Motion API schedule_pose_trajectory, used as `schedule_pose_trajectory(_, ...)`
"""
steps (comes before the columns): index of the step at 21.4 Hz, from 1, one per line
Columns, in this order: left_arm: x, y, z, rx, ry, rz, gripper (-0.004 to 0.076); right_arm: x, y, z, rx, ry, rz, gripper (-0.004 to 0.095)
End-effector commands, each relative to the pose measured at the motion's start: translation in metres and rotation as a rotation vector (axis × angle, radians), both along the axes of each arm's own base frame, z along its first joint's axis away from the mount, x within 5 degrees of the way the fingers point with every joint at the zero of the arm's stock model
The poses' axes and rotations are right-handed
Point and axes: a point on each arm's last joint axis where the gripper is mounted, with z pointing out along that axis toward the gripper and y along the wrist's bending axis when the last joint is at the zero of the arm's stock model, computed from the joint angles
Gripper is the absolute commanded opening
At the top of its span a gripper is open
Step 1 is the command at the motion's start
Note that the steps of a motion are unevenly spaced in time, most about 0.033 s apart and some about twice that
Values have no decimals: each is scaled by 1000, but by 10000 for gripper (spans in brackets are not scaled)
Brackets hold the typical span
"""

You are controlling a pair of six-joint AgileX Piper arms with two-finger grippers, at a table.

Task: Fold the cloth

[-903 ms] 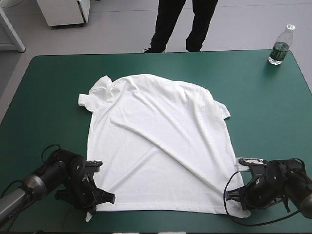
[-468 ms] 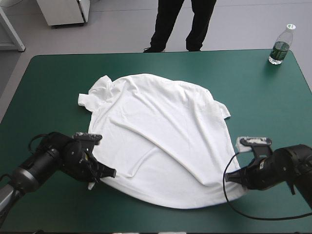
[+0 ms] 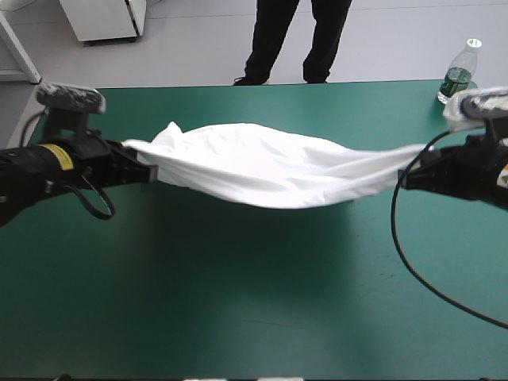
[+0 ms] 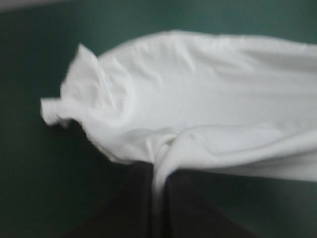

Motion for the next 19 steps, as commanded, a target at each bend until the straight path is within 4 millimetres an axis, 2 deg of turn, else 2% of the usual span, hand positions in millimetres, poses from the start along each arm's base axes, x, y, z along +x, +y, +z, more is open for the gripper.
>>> schedule_pose_trajectory(1, -19, 16, 54, 9, -210, 18, -22, -8, -4, 52, -22, -204, 19, -11)
schedule_pose_trajectory(5, -23, 22, 97, 52, -404, 14, -22, -10, -7, 96, -14, -377, 1, -10)
schedule_pose_trajectory(6, -26, 24, 117, 27, -503, 15, -22, -11, -9, 113, -7, -452, -21, -10)
schedule_pose_trajectory(8, -36, 27, 145, -42, -669, 11, -22, -15, -10, 131, -11, -551, -15, -10)
schedule_pose_trajectory(11, -50, 27, 172, -101, -891, -36, -22, -24, -11, 152, -9, -711, -4, -10)
schedule_pose_trajectory(12, -62, 26, 185, -167, -1016, -87, -22, -33, -14, 164, 10, -820, -13, -7)
schedule_pose_trajectory(13, -66, 25, 191, -201, -1072, -103, -22, -39, -15, 169, 16, -875, -17, -7)
schedule_pose_trajectory(15, -81, 26, 206, -296, -1237, -151, -22, -62, -21, 190, 55, -1111, -36, -6)
schedule_pose_trajectory(19, -100, 32, 216, -356, -1355, -164, -22, -98, -28, 203, 117, -1290, -24, 6)
